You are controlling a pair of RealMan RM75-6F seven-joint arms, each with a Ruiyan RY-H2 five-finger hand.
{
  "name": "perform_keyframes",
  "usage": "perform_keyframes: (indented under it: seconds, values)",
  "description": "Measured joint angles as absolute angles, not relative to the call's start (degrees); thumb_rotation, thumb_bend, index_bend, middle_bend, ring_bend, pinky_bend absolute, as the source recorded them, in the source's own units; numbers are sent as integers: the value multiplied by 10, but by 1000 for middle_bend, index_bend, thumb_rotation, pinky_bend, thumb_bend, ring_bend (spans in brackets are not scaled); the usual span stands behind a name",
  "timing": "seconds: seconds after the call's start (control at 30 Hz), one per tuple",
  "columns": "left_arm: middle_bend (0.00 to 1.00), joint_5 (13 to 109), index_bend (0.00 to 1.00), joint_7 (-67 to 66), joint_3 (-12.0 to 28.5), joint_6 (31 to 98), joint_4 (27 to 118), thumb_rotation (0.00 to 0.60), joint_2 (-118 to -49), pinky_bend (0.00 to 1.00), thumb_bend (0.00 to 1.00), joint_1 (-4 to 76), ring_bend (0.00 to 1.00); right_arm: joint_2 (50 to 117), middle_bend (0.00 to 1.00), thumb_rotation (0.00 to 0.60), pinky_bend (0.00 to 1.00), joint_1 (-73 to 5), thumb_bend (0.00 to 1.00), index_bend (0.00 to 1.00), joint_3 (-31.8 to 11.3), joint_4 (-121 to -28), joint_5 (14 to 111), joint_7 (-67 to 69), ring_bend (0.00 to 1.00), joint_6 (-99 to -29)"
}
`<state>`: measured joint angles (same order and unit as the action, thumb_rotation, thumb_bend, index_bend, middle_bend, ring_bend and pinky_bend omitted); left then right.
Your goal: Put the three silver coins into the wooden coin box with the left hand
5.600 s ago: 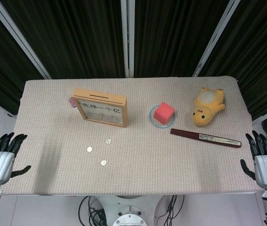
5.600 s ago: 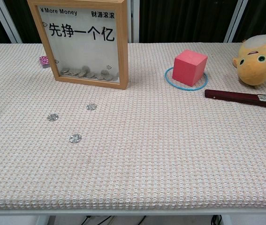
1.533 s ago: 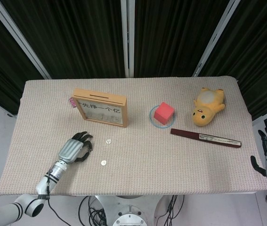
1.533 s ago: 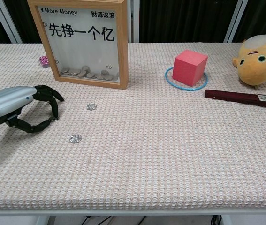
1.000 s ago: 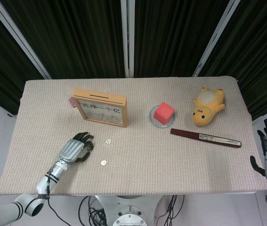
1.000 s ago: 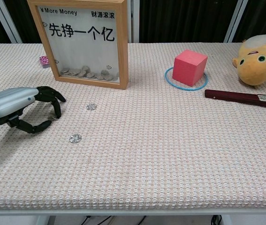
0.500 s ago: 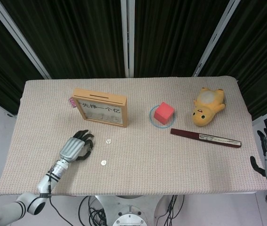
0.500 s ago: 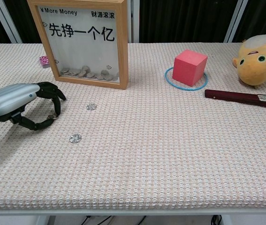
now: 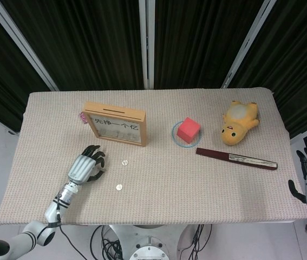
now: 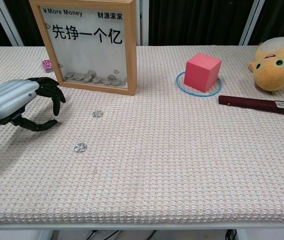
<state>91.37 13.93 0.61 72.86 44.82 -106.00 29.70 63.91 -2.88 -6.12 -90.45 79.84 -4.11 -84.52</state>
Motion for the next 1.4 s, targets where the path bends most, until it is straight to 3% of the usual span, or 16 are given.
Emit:
perform_keyframes:
  seconds: [0.53, 0.8, 1.13, 1.23, 1.4]
  values:
    - [305, 915, 624, 177, 3, 729, 458, 600, -1057, 150, 482, 300, 113, 637, 0, 600, 0, -28, 321, 0, -62, -903, 795, -37, 0, -843]
    - [306, 911, 630, 188, 10, 744, 502, 600, -1034, 153, 485, 297, 113, 634, 0, 600, 0, -26, 321, 0, -64, -905, 794, -32, 0, -848]
    - [313, 897, 647, 134, 34, 797, 723, 600, -869, 180, 484, 268, 113, 626, 0, 600, 0, -28, 321, 0, -69, -915, 801, -32, 0, -856]
    - [306, 887, 650, 113, 57, 813, 804, 600, -796, 179, 484, 263, 113, 626, 0, 600, 0, -28, 321, 0, -69, -920, 805, -34, 0, -858]
    - [302, 863, 654, 110, 133, 832, 889, 600, -709, 175, 483, 272, 113, 625, 0, 600, 0, -28, 320, 0, -65, -923, 814, -36, 0, -861]
